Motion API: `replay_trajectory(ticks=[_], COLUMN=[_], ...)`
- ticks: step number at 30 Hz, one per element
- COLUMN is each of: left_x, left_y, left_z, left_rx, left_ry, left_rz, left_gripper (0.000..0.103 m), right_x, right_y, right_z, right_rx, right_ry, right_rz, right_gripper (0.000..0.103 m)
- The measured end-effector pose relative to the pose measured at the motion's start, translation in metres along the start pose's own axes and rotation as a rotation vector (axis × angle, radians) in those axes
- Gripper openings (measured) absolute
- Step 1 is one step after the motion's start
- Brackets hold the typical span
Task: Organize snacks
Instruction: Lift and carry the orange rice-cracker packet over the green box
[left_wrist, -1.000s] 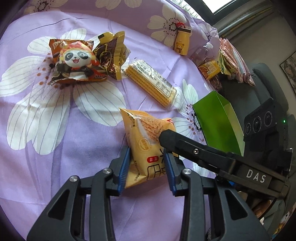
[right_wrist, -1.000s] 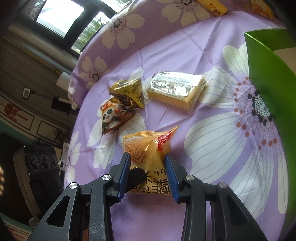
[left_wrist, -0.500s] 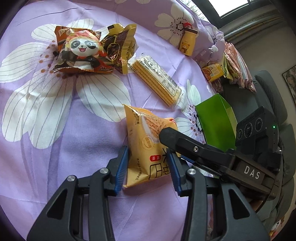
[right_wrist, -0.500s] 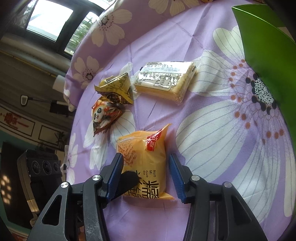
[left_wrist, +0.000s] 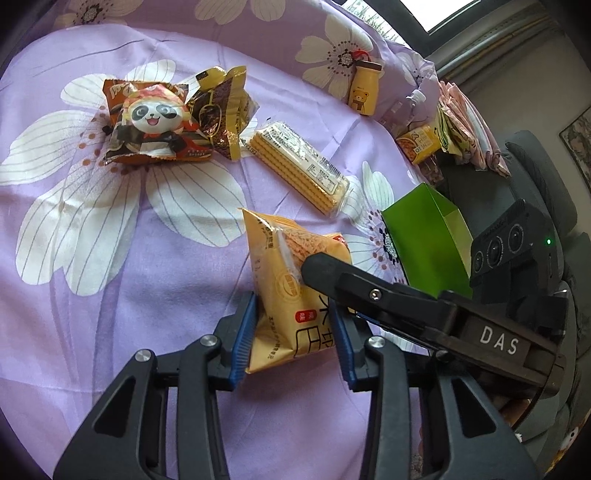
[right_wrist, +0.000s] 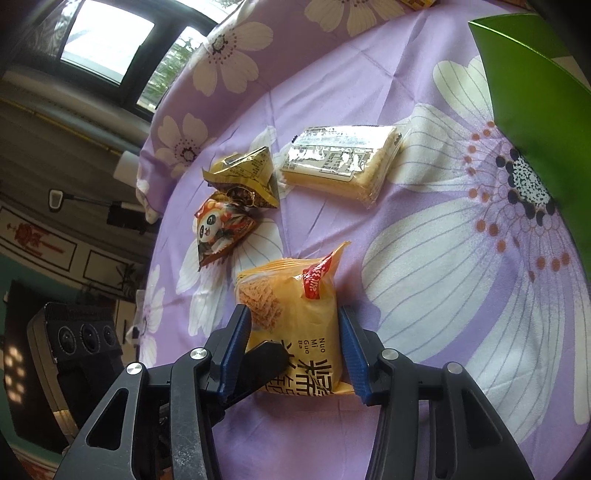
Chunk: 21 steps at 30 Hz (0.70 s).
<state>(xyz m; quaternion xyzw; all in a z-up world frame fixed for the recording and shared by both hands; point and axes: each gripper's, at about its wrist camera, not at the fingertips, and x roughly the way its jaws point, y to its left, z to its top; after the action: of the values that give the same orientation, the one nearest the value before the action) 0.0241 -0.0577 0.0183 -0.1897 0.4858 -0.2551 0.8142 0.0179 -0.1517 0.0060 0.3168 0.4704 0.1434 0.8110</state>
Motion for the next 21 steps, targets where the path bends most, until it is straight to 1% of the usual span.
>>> replay_trajectory(ticks=[2,4,7,9,13,16,21], left_x=[-0.002,-0.006,-0.014,-0.019,-0.031,-0.042,-0.054], left_y=[-0.006,-0.009,-0.016,-0.02,-0.032,-0.042,-0.058], left_z=[-0.001,0.0,-0.001,-0.002,-0.004,-0.007,-0.01], left_rx=[0.025,0.029,0.05,0.064,0.091,0.116,0.154], left_ry=[-0.018,-0.04,-0.087,-0.11,-0.153,-0.198,-0.221], left_rz=[0.009,0.001,-0.004,-0.02,-0.037,-0.042,-0.076], left_gripper=[0.04,0.039,0.04,0.039,0.039,0.039,0.038], right_x=[-0.004,-0.01,-0.02,-0.029,-0.046,-0.059,-0.085], right_y=[0.004,0.01,0.015,0.019,0.029,0.035,0.044], right_z=[-0.001,-0.001,-0.002,-0.002,-0.005,-0.007,-0.013], right_rx=[-0.017,-0.036,-0.051,-0.069,-0.107,-0.128,-0.159], right_ry=[-0.013,-0.033,-0.065,-0.091,-0.139,-0.166,-0.222], right_rz=[-0.013,-0.026,-0.016,-0.011,-0.021,0.001,0.0], right_gripper=[0.05,0.05,0.05,0.051,0.051,0.051,0.052])
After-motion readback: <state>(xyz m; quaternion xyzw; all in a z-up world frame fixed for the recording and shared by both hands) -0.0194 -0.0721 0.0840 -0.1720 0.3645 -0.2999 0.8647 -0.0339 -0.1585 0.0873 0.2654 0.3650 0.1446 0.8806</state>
